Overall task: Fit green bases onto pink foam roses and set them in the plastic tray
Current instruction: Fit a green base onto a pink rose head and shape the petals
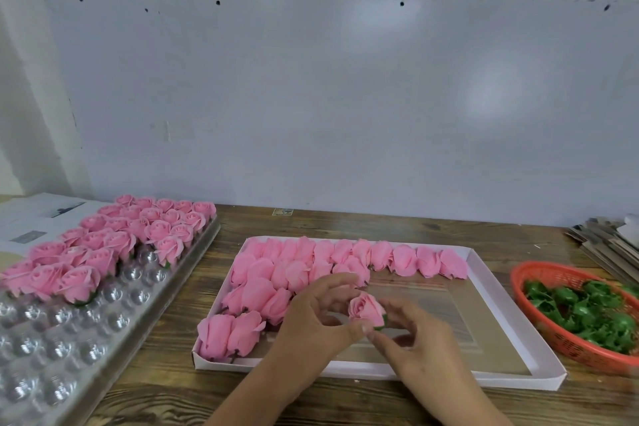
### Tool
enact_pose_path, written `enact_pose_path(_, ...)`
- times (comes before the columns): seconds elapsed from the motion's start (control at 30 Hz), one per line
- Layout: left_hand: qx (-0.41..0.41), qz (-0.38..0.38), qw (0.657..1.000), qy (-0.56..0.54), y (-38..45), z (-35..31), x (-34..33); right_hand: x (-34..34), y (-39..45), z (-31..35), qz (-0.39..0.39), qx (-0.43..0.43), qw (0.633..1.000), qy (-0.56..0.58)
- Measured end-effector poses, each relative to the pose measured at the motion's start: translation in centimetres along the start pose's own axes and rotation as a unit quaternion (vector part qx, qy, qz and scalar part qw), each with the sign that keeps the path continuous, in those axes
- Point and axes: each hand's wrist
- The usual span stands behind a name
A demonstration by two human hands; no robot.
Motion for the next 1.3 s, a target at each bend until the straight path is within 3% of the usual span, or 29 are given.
enact_pose_path(0.17,-0.036,-0.004,0.998,0.058,-0.1,0.1,-0.4,0.1,-0.2,0.5,0.029,-0.003,0.999,0.045)
enact_pose_path(0.3,-0.022,0.052,0.998,0.014,-0.2,0.0,-0.6,0.4,-0.4,1.5,0.074,0.027,0.994,0.076)
enact_pose_path(0.5,0.007,0.052,0.998,-0.037,-0.4,-0.1,-0.9,0.1,-0.8,1.9,0.131,0.014,0.987,0.092)
enact_pose_path(0.7,-0.022,0.054,0.997,-0.053,-0.5,-0.3,-1.2,-0.8,-0.7,1.8,0.075,-0.008,0.993,0.088)
enact_pose_path(0.87,-0.065,0.019,0.995,-0.071,-0.5,-0.9,-0.9,-0.5,-0.7,1.8,0.082,-0.003,0.992,0.091)
enact_pose_path(1.17,-0.008,0.074,0.997,0.016,-0.5,-0.5,-0.4,-0.3,-0.8,1.7,0.104,0.001,0.990,0.096)
enact_pose_path(1.3,0.003,0.090,0.995,-0.045,-0.5,-0.8,-0.3,-0.3,-0.7,1.7,0.093,0.005,0.992,0.086)
Point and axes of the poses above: each hand's wrist, its own y-axis towards the middle knuckle, its own x-axis out of the back of the hand, z = x × y, and after that the axes turned 7 degrees about -y, right-handed
